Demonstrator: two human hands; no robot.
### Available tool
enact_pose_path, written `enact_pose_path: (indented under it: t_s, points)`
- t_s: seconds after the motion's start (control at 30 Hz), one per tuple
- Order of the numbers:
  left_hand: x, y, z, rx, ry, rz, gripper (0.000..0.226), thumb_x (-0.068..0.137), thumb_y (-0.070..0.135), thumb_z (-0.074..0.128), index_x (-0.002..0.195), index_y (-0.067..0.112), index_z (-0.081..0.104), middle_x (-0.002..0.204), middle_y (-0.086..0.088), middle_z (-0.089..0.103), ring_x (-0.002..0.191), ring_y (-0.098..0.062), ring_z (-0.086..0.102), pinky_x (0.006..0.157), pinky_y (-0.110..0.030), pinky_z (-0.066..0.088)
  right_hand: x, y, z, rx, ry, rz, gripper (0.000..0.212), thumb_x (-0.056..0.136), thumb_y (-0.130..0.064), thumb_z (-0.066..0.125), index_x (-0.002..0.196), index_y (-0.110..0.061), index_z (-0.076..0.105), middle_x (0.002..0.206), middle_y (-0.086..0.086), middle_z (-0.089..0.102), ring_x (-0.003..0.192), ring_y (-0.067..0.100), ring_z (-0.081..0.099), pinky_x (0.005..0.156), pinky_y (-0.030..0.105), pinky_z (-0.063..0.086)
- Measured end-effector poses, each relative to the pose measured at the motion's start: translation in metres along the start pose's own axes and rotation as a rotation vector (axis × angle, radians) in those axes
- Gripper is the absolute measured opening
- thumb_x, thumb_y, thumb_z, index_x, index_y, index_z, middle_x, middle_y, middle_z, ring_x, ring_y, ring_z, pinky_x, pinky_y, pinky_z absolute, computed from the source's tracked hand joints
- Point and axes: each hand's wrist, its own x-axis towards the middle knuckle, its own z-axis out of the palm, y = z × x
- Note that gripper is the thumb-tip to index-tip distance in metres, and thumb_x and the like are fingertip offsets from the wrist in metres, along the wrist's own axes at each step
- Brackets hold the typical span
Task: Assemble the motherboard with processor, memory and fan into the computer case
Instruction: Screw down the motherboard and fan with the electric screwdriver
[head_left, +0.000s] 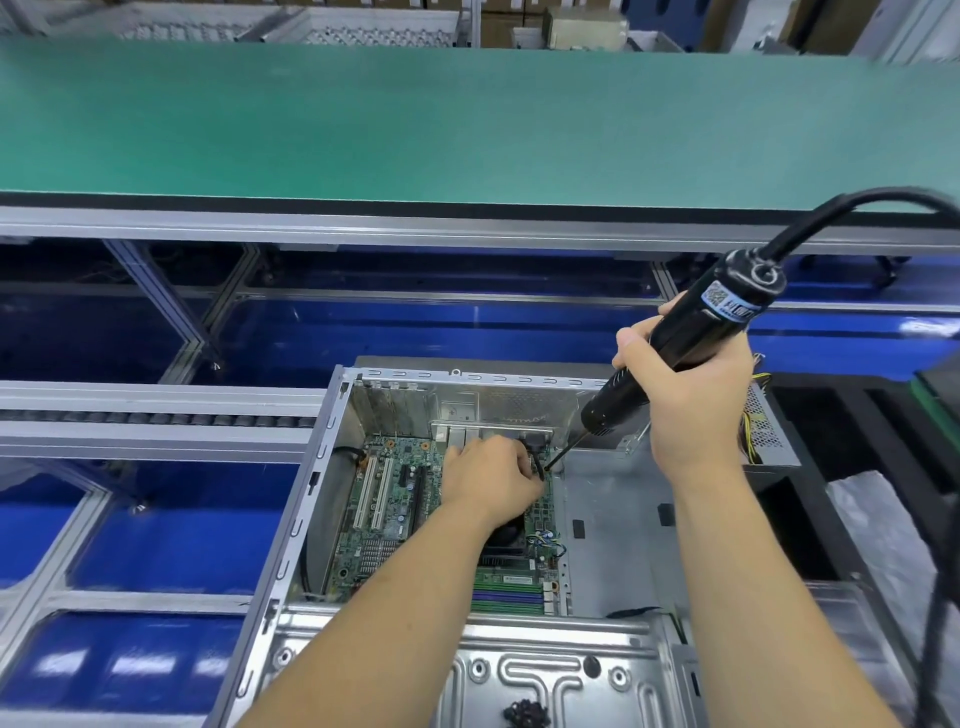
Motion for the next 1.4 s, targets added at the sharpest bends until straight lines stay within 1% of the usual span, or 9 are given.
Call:
enact_pose_path:
  t_s: [0.27,0.43,0.57,0.67,0.8,0.9,1.13,1.3,1.4]
  points:
    - [-0.001,0.0,-0.001,0.007,0.0,0.021,0.021,0.083,0.037,0.063,0.064,0.031,0.055,0.077,0.012,0.064,0.09,-0.018,0.055,0.088,-0.036,0.031,0.003,0.006,0.0,-0.011,0.004,-0.018,0.027,0.075,-0.027,0.077,0.084,-0.048,0.063,0.079,0.019,0.069,0.078,0.039,0.065,0.082,0.043,0.056]
    - [-0.001,0.0,-0.001,0.018,0.0,0.028,0.024,0.083,0.038,0.063,0.063,0.03,0.054,0.076,0.012,0.064,0.089,-0.018,0.055,0.094,-0.038,0.033,0.003,0.012,0.0,-0.011,-0.013,-0.006,0.027,0.075,-0.027,0.077,0.085,-0.046,0.062,0.08,0.017,0.069,0.077,0.039,0.066,0.083,0.051,0.056]
    - [0.0,-0.001,0.0,0.02,0.001,0.035,0.024,0.083,0.038,0.063,0.063,0.03,0.054,0.074,0.012,0.063,0.089,-0.018,0.054,0.094,-0.039,0.033,0.002,0.016,0.002,-0.014,-0.023,0.0,0.024,0.074,-0.028,0.077,0.089,-0.03,0.058,0.079,0.013,0.07,0.078,0.035,0.067,0.083,0.048,0.056]
    - [0.0,-0.001,0.001,0.021,0.004,0.042,0.024,0.083,0.039,0.063,0.063,0.03,0.053,0.075,0.011,0.063,0.089,-0.018,0.053,0.091,-0.038,0.033,-0.003,0.015,0.007,-0.024,-0.057,-0.004,0.024,0.075,-0.028,0.077,0.087,-0.023,0.057,0.077,0.01,0.069,0.076,0.031,0.067,0.079,0.039,0.056]
    - [0.001,-0.001,0.002,0.028,0.033,0.051,0.022,0.082,0.039,0.063,0.064,0.029,0.055,0.074,0.011,0.063,0.089,-0.019,0.052,0.082,-0.035,0.028,-0.007,0.014,0.016,-0.044,-0.105,-0.003,0.028,0.075,-0.02,0.078,0.088,-0.007,0.057,0.073,-0.004,0.069,0.071,0.012,0.065,0.073,0.019,0.051]
    - [0.001,-0.002,0.003,0.03,0.041,0.05,0.023,0.082,0.04,0.064,0.064,0.028,0.054,0.072,0.01,0.062,0.087,-0.019,0.052,0.081,-0.035,0.027,-0.007,0.014,0.018,-0.048,-0.154,0.003,0.033,0.074,-0.019,0.078,0.092,-0.001,0.057,0.073,-0.007,0.068,0.07,0.009,0.064,0.071,0.014,0.049]
    - [0.003,-0.004,0.005,0.038,0.051,0.065,0.021,0.081,0.04,0.063,0.066,0.027,0.057,0.073,0.01,0.062,0.086,-0.018,0.052,0.081,-0.035,0.027,-0.005,0.012,0.012,-0.02,-0.245,0.047,0.053,0.068,-0.041,0.08,0.098,-0.005,0.055,0.077,-0.01,0.068,0.073,0.005,0.065,0.07,0.011,0.048]
    - [0.003,-0.004,0.005,0.039,0.049,0.072,0.024,0.082,0.042,0.063,0.064,0.028,0.055,0.072,0.011,0.062,0.084,-0.017,0.052,0.082,-0.035,0.026,-0.005,0.014,0.017,-0.043,-0.315,0.05,0.054,0.07,-0.043,0.079,0.095,-0.001,0.057,0.077,-0.01,0.066,0.073,0.004,0.064,0.07,0.012,0.048]
    - [0.002,-0.005,0.005,0.039,0.05,0.076,0.023,0.082,0.041,0.063,0.065,0.027,0.056,0.072,0.011,0.063,0.084,-0.018,0.054,0.081,-0.035,0.027,-0.007,0.014,0.022,-0.046,-0.336,0.063,0.045,0.071,-0.04,0.079,0.094,-0.009,0.056,0.076,-0.015,0.065,0.072,-0.002,0.062,0.069,0.008,0.047]
